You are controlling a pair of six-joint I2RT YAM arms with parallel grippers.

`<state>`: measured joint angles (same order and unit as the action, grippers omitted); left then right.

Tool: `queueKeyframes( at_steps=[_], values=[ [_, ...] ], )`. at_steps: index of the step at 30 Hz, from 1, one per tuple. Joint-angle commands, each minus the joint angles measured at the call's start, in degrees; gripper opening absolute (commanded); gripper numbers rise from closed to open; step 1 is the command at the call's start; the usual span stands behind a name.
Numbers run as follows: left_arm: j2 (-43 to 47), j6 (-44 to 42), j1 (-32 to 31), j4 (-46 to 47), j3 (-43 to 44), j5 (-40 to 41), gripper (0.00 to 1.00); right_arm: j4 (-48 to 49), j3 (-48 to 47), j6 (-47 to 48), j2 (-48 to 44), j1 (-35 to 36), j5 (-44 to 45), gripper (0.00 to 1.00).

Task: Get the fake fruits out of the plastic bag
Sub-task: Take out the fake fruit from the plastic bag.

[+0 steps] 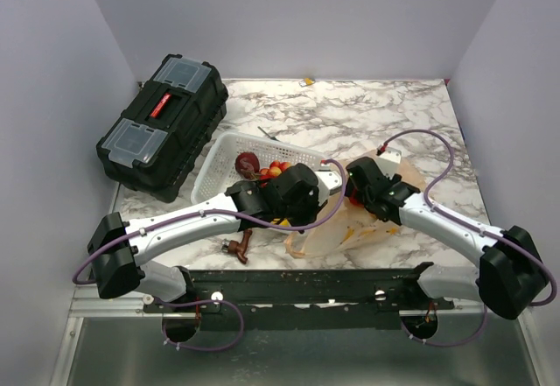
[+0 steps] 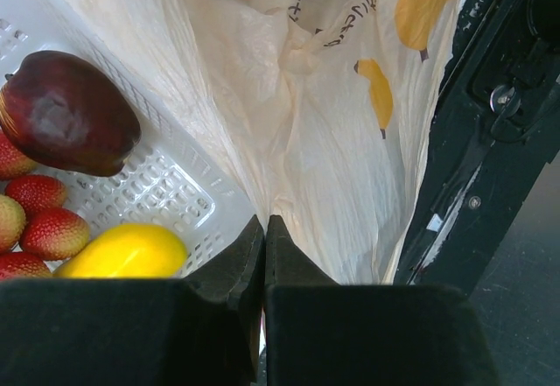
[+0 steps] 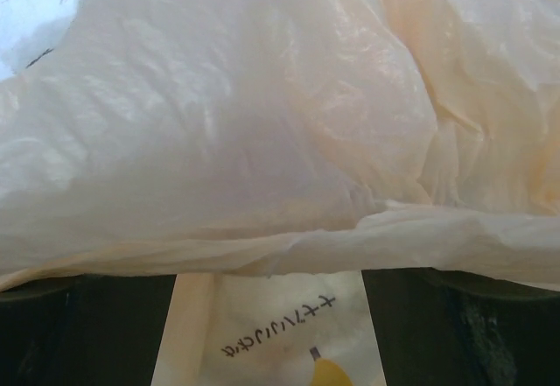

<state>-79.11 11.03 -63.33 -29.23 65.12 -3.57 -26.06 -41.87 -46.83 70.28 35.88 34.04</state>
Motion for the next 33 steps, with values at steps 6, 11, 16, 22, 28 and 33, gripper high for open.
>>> queueKeyframes(
  at_steps=[6, 11, 16, 22, 28, 33],
  values=[
    [-0.7, 0.7, 0.0, 0.1, 1.7, -2.7, 0.0, 8.8, 1.6, 2.1, 5.5, -1.2, 2.5, 0.82],
    [-0.7, 0.8, 0.0, 0.1, 1.7, -2.9, 0.0, 10.9, 1.8, 3.0, 7.8, -1.4, 2.0, 0.8],
    [-0.7, 0.8, 0.0, 0.1, 1.8, -2.9, 0.0, 11.2, 2.0, 3.7, 7.8, -1.4, 1.2, 0.61],
    [-0.6, 0.7, 0.0, 0.0, 1.8, -2.8, 0.0, 8.0, 2.4, 3.3, 3.8, -1.4, 0.6, 0.47],
    [-1.1, 0.9, 0.0, -0.2, 2.3, -2.8, 0.0, 2.3, 2.9, 3.1, -5.6, -1.4, -4.3, 0.34],
    [-0.9, 0.8, 0.0, -0.4, 2.4, -2.5, 0.0, -3.9, 2.5, 2.6, -13.0, -1.4, -7.1, 0.26]
  ],
)
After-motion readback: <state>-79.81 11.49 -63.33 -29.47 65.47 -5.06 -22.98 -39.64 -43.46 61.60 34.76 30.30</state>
